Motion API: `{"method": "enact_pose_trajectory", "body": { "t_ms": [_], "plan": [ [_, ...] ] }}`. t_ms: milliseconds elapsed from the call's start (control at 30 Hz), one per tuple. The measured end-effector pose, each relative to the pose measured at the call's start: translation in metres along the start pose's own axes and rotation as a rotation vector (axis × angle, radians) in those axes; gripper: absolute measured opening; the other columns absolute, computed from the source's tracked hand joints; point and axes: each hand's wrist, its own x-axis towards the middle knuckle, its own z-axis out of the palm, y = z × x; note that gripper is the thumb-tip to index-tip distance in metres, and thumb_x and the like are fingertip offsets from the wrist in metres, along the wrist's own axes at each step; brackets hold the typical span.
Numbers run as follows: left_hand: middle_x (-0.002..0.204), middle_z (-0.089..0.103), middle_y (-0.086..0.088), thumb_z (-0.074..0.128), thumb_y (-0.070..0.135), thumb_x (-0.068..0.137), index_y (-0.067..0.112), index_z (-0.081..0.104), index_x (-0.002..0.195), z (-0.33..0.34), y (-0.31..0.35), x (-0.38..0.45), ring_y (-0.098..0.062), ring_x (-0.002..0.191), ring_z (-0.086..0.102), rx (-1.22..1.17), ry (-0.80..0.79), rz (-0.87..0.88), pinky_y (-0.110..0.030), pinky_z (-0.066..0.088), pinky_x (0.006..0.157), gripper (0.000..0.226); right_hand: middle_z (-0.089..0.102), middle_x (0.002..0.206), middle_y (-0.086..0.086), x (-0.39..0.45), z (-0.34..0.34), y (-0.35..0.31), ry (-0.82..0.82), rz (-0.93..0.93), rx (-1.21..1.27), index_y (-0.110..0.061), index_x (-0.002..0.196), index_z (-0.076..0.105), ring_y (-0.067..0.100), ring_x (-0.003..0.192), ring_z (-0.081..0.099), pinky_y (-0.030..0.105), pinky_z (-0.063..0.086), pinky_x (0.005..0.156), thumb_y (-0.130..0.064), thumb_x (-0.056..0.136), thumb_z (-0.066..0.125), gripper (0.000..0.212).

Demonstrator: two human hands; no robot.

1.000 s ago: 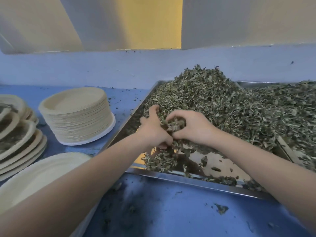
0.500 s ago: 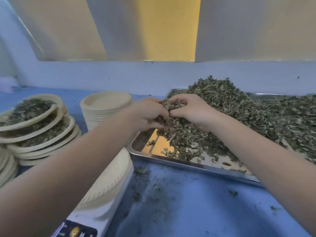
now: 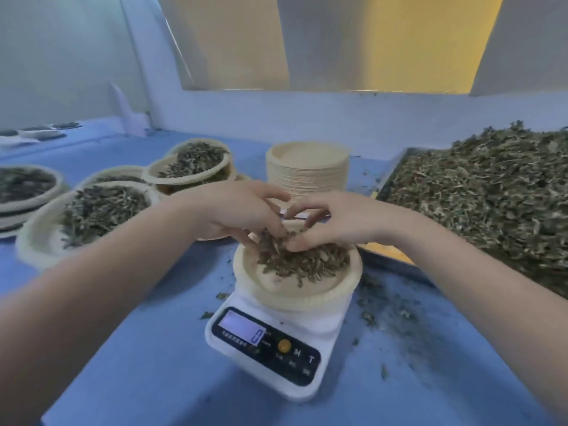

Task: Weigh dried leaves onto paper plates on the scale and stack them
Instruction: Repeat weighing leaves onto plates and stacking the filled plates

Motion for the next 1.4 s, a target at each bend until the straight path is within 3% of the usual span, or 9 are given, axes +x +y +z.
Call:
{"method": "enact_pose_trajectory", "body": {
  "t_ms": [167, 367, 533, 667, 733, 967, 1133, 1267, 1400],
  "plan": [
    [0.14, 0.043, 0.008, 0.062, 0.003, 0.085, 0.03, 0.05, 0.133, -0.014, -0.006, -0.009, -0.016, 0.11, 0.06, -0.013, -0.017, 0.029, -0.037, 0.056, 0.086, 0.056, 0.055, 0.114, -0.016, -0.005, -0.01, -0.012, 0.081, 0.074, -0.053, -0.054, 0.11, 0.053, 0.011, 0.079, 0.069, 0.012, 0.046, 0.046, -0.066, 0.085, 0.043, 0.029],
    [0.109, 0.066, -0.015, 0.053, 0.002, 0.089, 0.019, 0.067, 0.101, 0.0, -0.018, -0.004, -0.016, 0.082, 0.064, -0.108, 0.246, 0.176, -0.028, 0.058, 0.07, 0.025, 0.067, 0.092, -0.01, -0.006, -0.003, -0.01, 0.244, 0.021, -0.008, -0.041, 0.101, 0.065, 0.007, 0.063, 0.066, 0.008, 0.038, 0.038, -0.059, 0.09, 0.043, 0.03],
    [0.081, 0.072, -0.002, 0.052, 0.003, 0.083, 0.026, 0.069, 0.088, 0.015, -0.023, 0.009, -0.011, 0.072, 0.061, -0.138, 0.42, 0.278, -0.029, 0.057, 0.07, 0.028, 0.064, 0.068, -0.019, 0.0, 0.009, -0.013, 0.327, -0.073, -0.005, -0.046, 0.081, 0.064, 0.007, 0.064, 0.066, 0.011, 0.046, 0.046, -0.053, 0.09, 0.051, 0.017],
    [0.084, 0.071, -0.004, 0.051, 0.009, 0.081, 0.032, 0.068, 0.089, 0.025, -0.018, 0.014, -0.02, 0.076, 0.065, -0.107, 0.46, 0.3, -0.041, 0.058, 0.073, 0.03, 0.07, 0.087, -0.008, 0.003, 0.012, -0.011, 0.341, -0.092, -0.032, -0.036, 0.089, 0.069, 0.017, 0.077, 0.068, 0.039, 0.055, 0.076, -0.044, 0.091, 0.054, 0.018],
    [0.084, 0.071, -0.004, 0.051, 0.009, 0.08, 0.033, 0.068, 0.089, 0.028, -0.017, 0.014, -0.024, 0.08, 0.066, -0.102, 0.482, 0.316, -0.044, 0.057, 0.074, 0.03, 0.07, 0.086, -0.009, 0.001, 0.01, -0.009, 0.351, -0.091, -0.035, -0.036, 0.09, 0.069, 0.009, 0.078, 0.065, 0.033, 0.054, 0.076, -0.042, 0.091, 0.054, 0.016],
    [0.078, 0.071, 0.007, 0.054, 0.008, 0.079, 0.035, 0.067, 0.084, 0.036, -0.012, 0.017, -0.018, 0.076, 0.063, -0.05, 0.47, 0.346, -0.044, 0.056, 0.077, 0.031, 0.065, 0.072, -0.013, -0.006, 0.002, -0.003, 0.329, -0.065, -0.036, -0.032, 0.088, 0.071, -0.009, 0.057, 0.057, 0.003, 0.033, 0.04, -0.04, 0.09, 0.057, 0.017],
    [0.076, 0.069, 0.01, 0.053, 0.009, 0.079, 0.039, 0.064, 0.078, 0.04, -0.006, 0.019, -0.019, 0.079, 0.065, -0.018, 0.455, 0.364, -0.043, 0.056, 0.078, 0.033, 0.067, 0.071, -0.009, -0.016, -0.004, -0.002, 0.331, -0.052, -0.029, -0.031, 0.083, 0.071, -0.006, 0.05, 0.058, 0.007, 0.033, 0.037, -0.04, 0.088, 0.057, 0.017],
    [0.079, 0.069, 0.001, 0.052, 0.008, 0.079, 0.033, 0.066, 0.082, 0.054, 0.006, 0.025, -0.004, 0.059, 0.053, 0.038, 0.403, 0.389, -0.021, 0.047, 0.063, 0.029, 0.07, 0.067, -0.004, -0.027, -0.013, 0.005, 0.307, 0.008, -0.051, -0.031, 0.077, 0.07, 0.022, 0.058, 0.067, 0.027, 0.052, 0.052, -0.045, 0.085, 0.056, 0.022],
    [0.087, 0.07, -0.004, 0.05, 0.009, 0.082, 0.024, 0.065, 0.099, 0.079, 0.036, 0.044, -0.014, 0.069, 0.057, 0.207, 0.275, 0.409, -0.031, 0.05, 0.072, 0.028, 0.069, 0.062, -0.009, -0.045, -0.034, 0.036, 0.307, 0.107, -0.138, -0.028, 0.077, 0.072, 0.01, 0.063, 0.068, 0.02, 0.055, 0.06, -0.032, 0.084, 0.059, 0.016]
  ]
}}
